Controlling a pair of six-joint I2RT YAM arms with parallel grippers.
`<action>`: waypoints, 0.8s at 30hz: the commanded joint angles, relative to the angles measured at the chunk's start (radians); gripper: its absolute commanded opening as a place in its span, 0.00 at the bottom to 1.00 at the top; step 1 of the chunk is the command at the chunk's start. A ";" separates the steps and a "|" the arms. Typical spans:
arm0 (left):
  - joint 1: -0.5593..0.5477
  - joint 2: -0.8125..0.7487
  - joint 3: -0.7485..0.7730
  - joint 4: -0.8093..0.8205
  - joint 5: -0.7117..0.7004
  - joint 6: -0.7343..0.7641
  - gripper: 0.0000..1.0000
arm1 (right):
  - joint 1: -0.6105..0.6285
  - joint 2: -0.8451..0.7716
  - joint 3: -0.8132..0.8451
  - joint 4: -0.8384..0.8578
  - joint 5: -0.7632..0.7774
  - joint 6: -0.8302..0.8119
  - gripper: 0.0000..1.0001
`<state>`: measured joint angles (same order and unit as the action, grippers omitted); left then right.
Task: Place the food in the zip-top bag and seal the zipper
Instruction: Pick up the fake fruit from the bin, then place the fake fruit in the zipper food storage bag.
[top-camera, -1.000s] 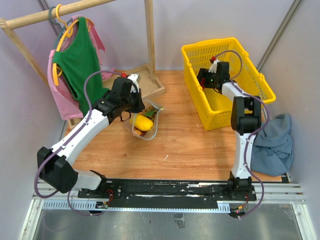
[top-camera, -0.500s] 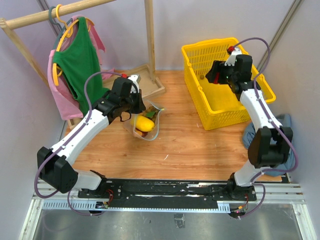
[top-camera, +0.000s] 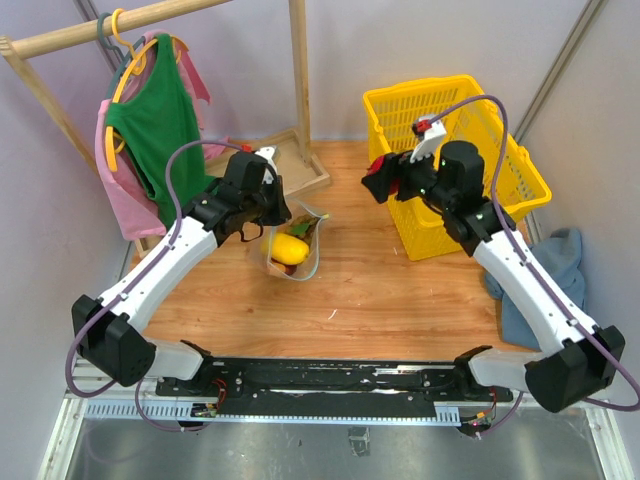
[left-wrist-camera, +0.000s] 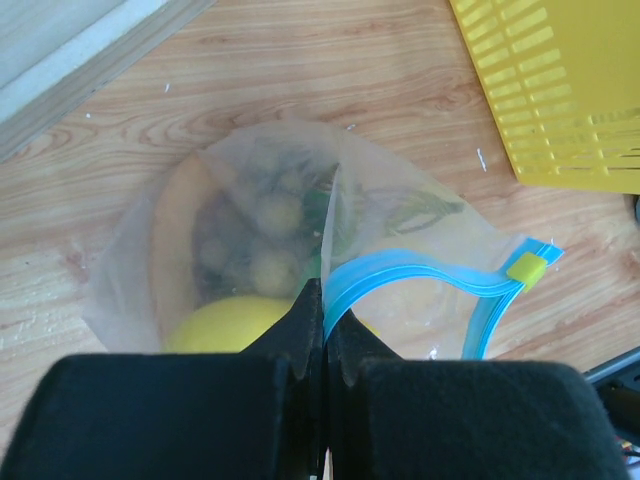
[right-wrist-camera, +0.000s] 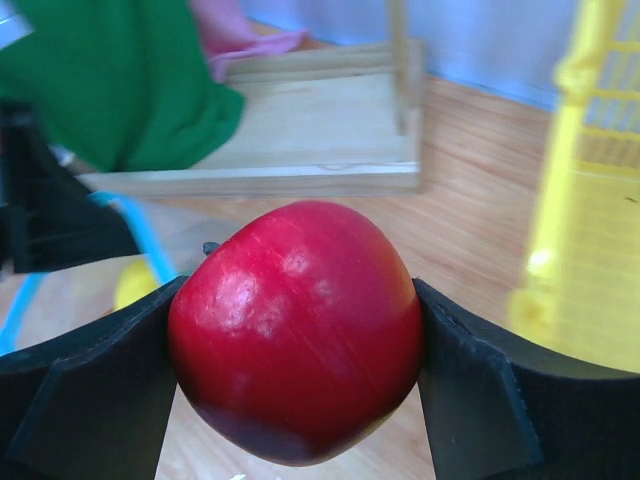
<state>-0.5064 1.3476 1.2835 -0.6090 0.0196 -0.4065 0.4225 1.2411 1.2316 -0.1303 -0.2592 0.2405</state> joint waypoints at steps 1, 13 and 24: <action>-0.054 -0.006 0.101 -0.029 -0.097 -0.021 0.00 | 0.147 -0.052 -0.056 0.103 -0.018 0.011 0.42; -0.146 0.009 0.114 -0.031 -0.146 -0.100 0.00 | 0.457 -0.006 -0.222 0.330 -0.045 -0.088 0.46; -0.198 0.015 0.091 -0.008 -0.137 -0.136 0.00 | 0.451 0.103 -0.357 0.477 0.125 -0.119 0.46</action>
<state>-0.6853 1.3724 1.3739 -0.6693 -0.1139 -0.5144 0.8722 1.3289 0.9092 0.2451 -0.2287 0.1520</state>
